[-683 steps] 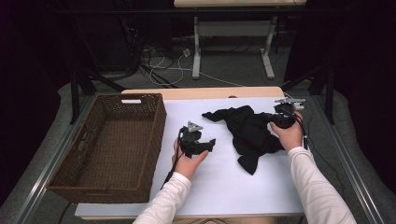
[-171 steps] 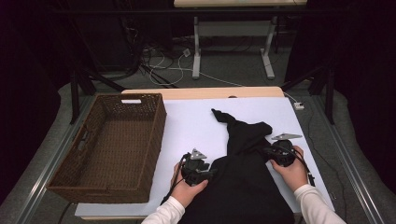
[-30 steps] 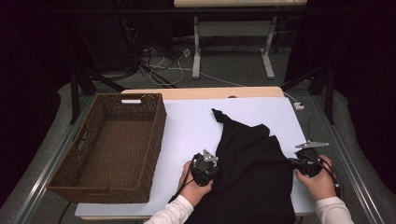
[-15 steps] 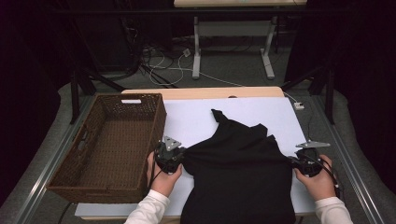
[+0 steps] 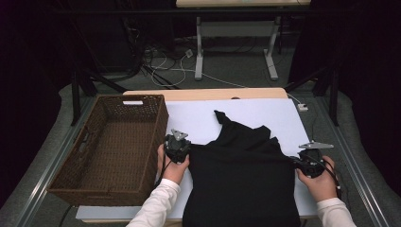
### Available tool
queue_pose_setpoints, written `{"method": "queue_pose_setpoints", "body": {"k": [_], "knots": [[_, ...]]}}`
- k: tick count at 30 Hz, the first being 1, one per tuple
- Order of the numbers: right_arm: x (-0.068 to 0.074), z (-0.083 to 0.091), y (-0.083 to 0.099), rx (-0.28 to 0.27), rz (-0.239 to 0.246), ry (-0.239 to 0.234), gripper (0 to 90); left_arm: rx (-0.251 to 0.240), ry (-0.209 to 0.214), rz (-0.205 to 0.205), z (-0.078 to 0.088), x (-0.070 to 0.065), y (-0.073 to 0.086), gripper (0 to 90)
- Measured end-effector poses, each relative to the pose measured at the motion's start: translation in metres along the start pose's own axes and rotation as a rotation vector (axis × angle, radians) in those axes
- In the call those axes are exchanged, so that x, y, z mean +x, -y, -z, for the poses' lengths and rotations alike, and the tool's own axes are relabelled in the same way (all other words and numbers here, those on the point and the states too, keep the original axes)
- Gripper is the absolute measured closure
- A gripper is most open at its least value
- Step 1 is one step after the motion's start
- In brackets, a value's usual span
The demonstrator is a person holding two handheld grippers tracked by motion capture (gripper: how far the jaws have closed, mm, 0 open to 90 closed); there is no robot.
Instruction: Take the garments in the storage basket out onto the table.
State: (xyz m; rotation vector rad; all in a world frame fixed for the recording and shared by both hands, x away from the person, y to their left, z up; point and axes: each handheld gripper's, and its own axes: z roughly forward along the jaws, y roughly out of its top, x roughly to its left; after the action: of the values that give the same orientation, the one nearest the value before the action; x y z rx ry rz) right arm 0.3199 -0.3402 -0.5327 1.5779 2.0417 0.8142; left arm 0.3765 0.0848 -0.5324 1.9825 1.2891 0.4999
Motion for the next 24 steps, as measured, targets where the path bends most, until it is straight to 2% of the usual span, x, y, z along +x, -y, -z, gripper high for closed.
{"method": "queue_pose_setpoints", "body": {"k": [4,6,9,13,14,16,19,22,23,24], "knots": [[0.000,0.000,0.001,-0.008,-0.007,-0.024,88.1,0.015,0.027,0.005,-0.001,0.000,0.003,85.6],[0.001,0.002,0.001,-0.017,-0.011,-0.032,85.5,0.005,0.040,0.008,0.001,-0.001,0.005,82.0],[0.002,0.005,0.002,-0.040,-0.020,-0.035,76.9,-0.002,0.071,0.045,0.005,-0.001,0.009,74.4],[0.005,0.013,0.004,-0.073,-0.024,-0.038,67.9,-0.004,0.100,0.049,0.014,-0.004,0.015,64.8],[0.007,0.014,0.005,-0.073,-0.029,-0.030,66.0,-0.025,0.099,0.045,0.017,-0.006,0.017,61.7],[0.010,0.018,0.008,-0.081,-0.032,-0.027,62.0,-0.036,0.107,0.045,0.023,-0.007,0.019,55.6],[0.014,0.023,0.013,-0.091,-0.040,-0.022,55.5,-0.032,0.122,0.025,0.031,-0.010,0.023,49.5],[0.019,0.028,0.019,-0.111,-0.018,-0.017,49.7,-0.043,0.134,0.004,0.038,-0.014,0.027,45.0],[0.021,0.030,0.021,-0.117,-0.001,-0.009,47.7,-0.034,0.135,-0.016,0.041,-0.015,0.028,44.1],[0.023,0.032,0.023,-0.123,0.009,-0.007,45.7,-0.033,0.141,-0.019,0.042,-0.016,0.030,43.1]]}}
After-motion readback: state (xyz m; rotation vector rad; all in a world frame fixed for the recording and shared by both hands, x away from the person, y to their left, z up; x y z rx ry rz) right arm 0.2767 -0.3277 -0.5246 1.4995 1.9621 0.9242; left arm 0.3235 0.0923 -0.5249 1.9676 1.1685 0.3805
